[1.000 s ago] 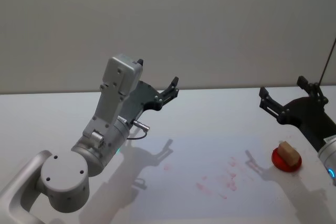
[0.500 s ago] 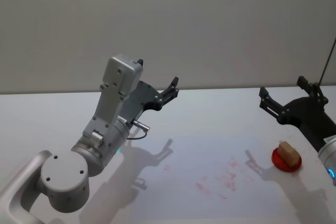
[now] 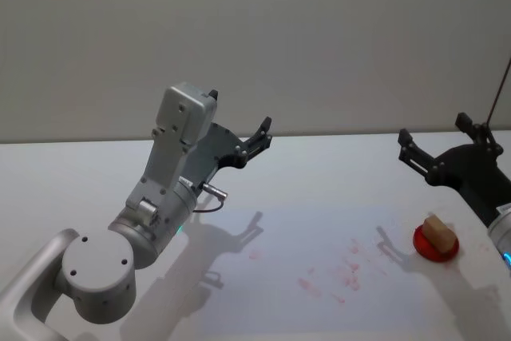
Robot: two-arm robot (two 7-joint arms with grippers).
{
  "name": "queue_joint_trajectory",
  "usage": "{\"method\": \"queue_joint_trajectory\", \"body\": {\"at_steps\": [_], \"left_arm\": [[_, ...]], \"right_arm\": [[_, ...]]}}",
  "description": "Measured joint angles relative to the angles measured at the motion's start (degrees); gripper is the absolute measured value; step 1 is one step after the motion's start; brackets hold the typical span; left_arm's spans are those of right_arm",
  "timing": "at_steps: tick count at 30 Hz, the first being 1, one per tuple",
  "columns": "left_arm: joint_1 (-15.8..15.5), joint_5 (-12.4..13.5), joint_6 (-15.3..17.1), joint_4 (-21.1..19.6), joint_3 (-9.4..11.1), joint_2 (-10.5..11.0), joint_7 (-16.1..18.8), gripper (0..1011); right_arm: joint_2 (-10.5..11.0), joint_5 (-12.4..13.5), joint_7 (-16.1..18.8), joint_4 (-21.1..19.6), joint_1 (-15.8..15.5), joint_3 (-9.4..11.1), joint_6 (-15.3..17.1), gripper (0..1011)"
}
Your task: Use the one hand to pick up the stamp and affix it onto the A4 paper.
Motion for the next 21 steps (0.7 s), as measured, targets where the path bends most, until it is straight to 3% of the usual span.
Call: {"method": "queue_joint_trajectory", "body": {"at_steps": [8,21], "left_arm": [[0.0,0.0,0.0,0.0,0.0,0.0,0.0,1001],[0.0,0.0,0.0,0.0,0.0,0.0,0.0,1001]], "right_arm": [[1.2,1.3,1.2,0.4,0.2,1.2,0.7,1001],[5.0,2.7,5.0,1.7,-2.2,3.4,1.8,1001]]}}
